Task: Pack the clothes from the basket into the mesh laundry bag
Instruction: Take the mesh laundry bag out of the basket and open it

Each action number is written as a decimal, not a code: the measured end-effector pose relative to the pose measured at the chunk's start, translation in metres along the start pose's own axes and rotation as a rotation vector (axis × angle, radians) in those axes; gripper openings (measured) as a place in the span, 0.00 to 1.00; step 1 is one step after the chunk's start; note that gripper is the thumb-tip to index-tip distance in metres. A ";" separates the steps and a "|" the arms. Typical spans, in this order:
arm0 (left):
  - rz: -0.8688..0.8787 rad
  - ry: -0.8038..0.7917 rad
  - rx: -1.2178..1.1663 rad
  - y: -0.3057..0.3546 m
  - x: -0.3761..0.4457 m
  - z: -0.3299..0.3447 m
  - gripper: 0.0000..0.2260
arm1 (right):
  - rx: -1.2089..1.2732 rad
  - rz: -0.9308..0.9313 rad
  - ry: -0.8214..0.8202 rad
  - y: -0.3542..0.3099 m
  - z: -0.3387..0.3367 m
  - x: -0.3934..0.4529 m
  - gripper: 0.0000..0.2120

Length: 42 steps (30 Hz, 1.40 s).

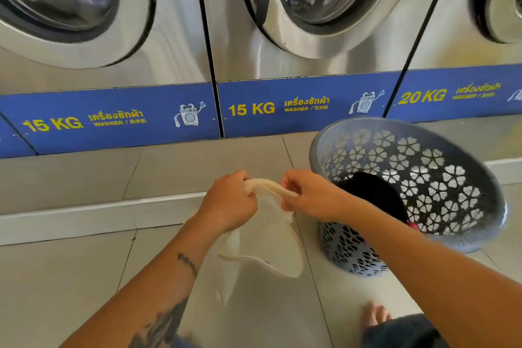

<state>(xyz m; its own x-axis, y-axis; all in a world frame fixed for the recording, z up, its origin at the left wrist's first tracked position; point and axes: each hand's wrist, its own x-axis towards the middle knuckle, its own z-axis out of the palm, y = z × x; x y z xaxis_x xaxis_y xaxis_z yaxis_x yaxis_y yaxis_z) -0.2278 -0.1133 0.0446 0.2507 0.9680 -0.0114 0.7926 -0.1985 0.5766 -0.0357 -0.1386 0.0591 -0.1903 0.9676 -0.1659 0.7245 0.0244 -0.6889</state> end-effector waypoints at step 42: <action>0.074 -0.193 -0.007 -0.010 0.032 0.021 0.14 | 0.112 0.077 0.381 0.041 -0.022 0.060 0.11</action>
<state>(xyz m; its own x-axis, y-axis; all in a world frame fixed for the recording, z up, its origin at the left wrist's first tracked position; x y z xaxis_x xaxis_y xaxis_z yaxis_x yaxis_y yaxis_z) -0.2159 -0.0837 0.0213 0.4106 0.9032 -0.1251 0.7643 -0.2661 0.5874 -0.0028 -0.0742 0.0360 0.1363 0.9899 0.0391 0.6460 -0.0588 -0.7610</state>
